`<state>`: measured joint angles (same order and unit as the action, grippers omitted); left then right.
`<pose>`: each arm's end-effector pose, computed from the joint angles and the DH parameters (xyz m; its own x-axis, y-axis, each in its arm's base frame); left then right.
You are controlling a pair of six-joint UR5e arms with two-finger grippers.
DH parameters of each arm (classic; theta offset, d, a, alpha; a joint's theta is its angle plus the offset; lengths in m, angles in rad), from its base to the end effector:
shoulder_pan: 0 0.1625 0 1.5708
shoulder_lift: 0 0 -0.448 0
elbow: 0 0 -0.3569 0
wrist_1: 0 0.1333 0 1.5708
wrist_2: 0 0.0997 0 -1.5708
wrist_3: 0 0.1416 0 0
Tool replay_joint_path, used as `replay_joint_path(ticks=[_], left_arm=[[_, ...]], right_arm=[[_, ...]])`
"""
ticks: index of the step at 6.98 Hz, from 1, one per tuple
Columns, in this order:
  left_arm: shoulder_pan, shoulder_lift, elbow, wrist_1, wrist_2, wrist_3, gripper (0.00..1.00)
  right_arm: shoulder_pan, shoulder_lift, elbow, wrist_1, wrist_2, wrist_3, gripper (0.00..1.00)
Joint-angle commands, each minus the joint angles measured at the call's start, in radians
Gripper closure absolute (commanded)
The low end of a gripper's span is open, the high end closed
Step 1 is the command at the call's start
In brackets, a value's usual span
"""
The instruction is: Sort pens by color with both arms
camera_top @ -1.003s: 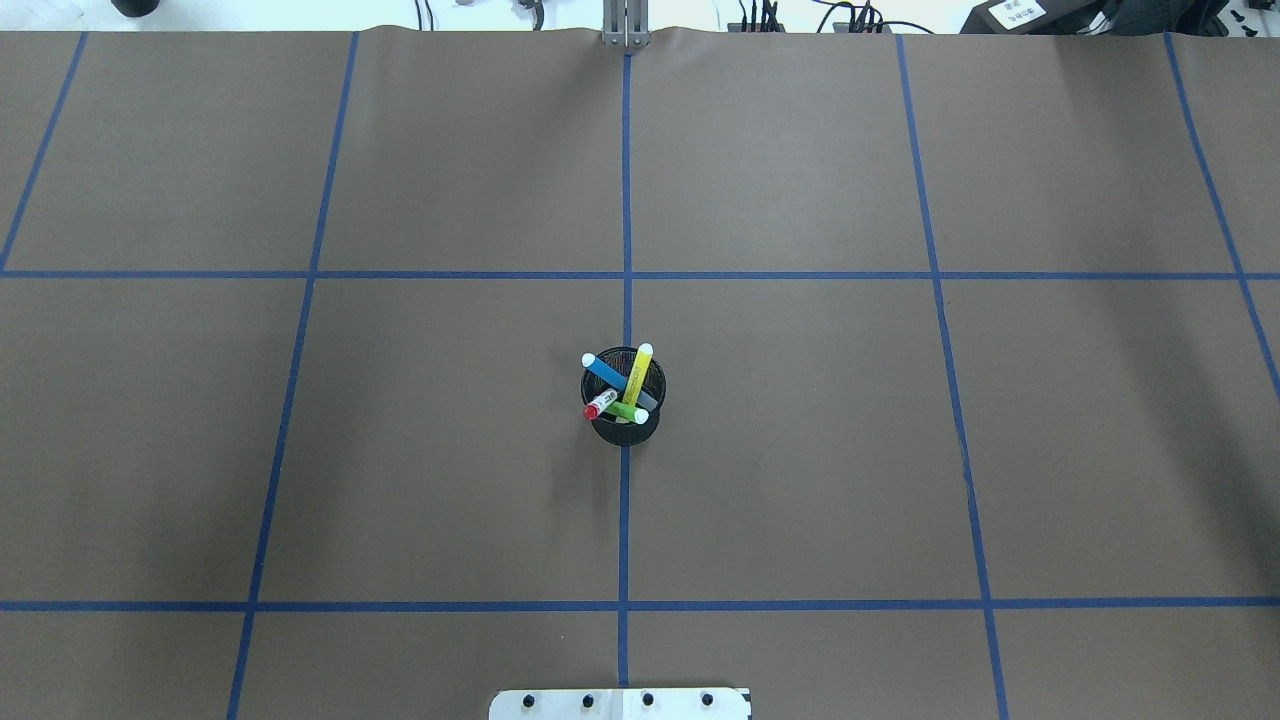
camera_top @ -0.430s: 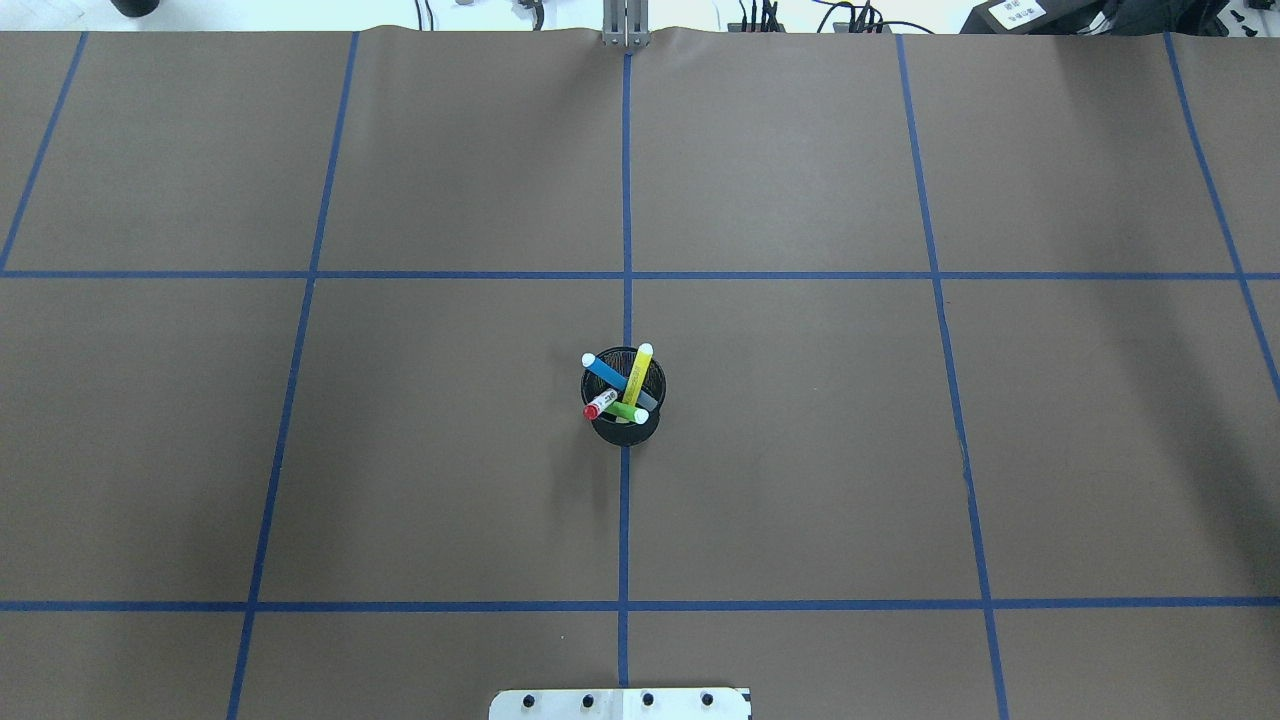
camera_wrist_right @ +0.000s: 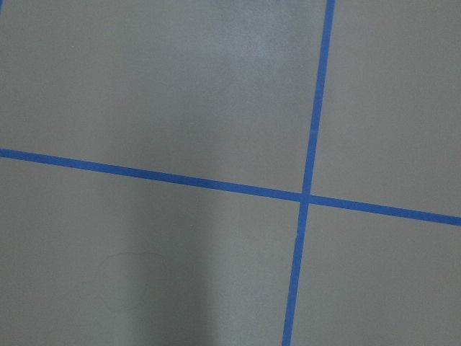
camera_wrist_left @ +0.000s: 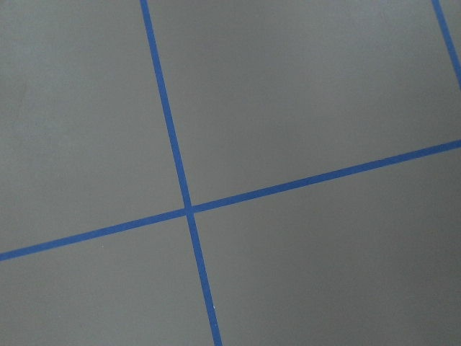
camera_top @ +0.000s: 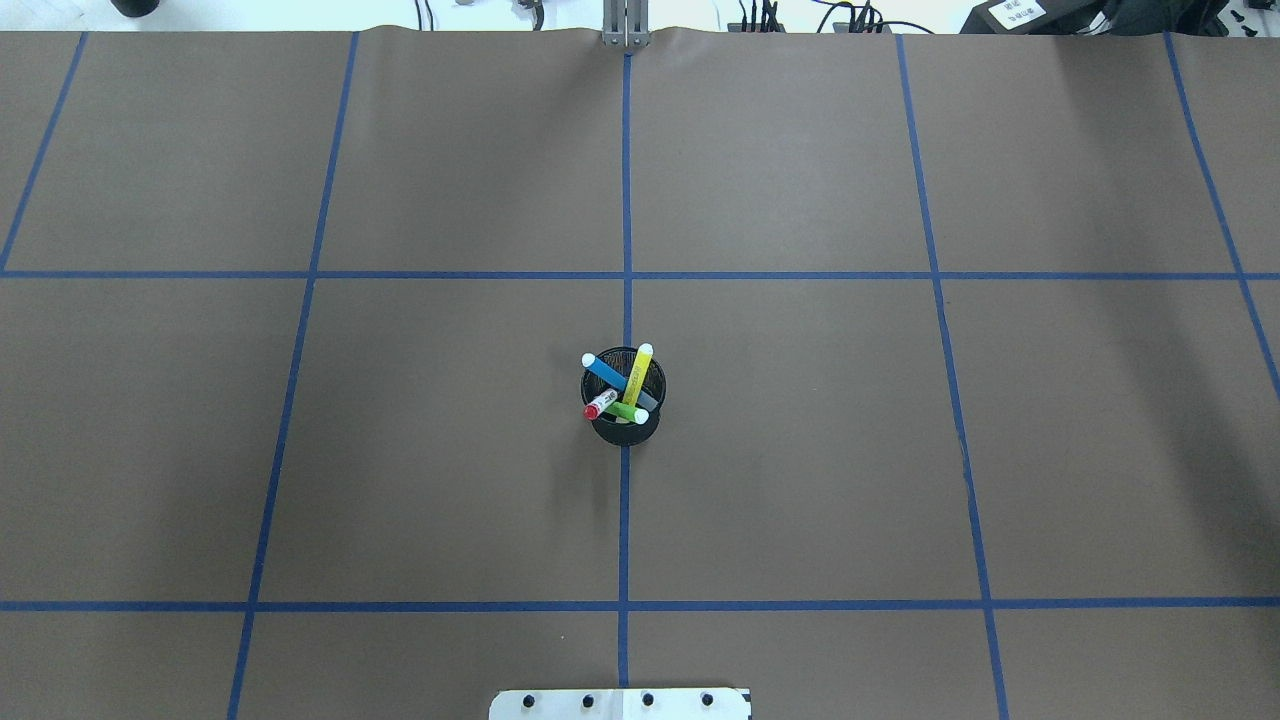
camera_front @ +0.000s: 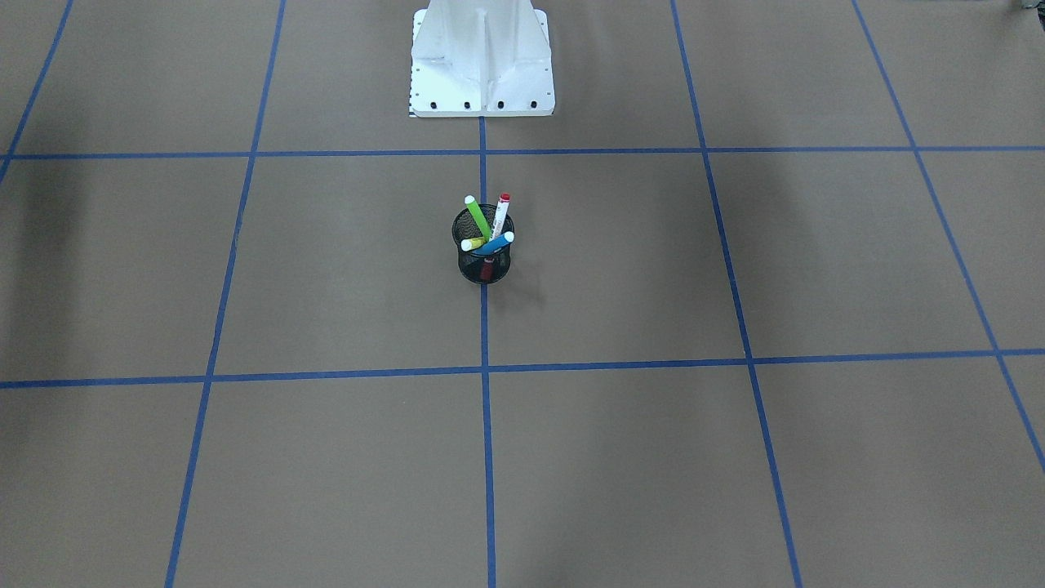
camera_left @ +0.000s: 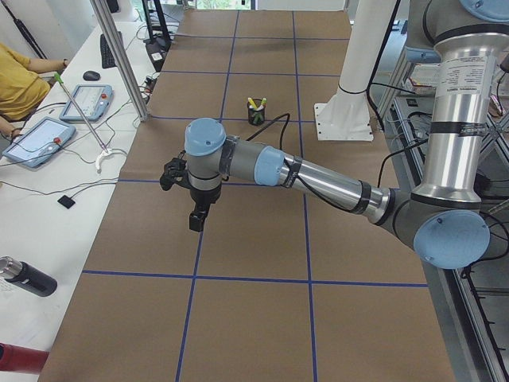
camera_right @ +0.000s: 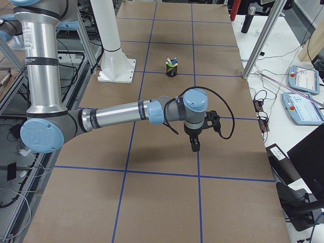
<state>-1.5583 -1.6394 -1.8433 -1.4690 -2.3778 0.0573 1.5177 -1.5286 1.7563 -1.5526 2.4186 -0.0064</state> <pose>-0.0249 -0.4875 0.5616 0.6876 0.2352 -0.6869 -0.0516 0.9595 0.2768 0.0013 -0.4868 0.5961 0.6507 -0.2236 0.7257 0.0556 0.9671 0.2481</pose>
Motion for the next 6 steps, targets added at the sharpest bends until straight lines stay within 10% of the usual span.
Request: replay_joint_path(ticks=[1, 6], left_arm=[[0.003, -0.048, 0.048, -0.005, -0.186, -0.054, 0.00], [0.107, -0.066, 0.036, -0.142, -0.199, -0.116, 0.00]], right_arm=[[-0.051, 0.062, 0.000, 0.046, 0.025, 0.052, 0.00], [-0.356, 0.391, 0.057, 0.042, -0.010, 0.695, 0.00]])
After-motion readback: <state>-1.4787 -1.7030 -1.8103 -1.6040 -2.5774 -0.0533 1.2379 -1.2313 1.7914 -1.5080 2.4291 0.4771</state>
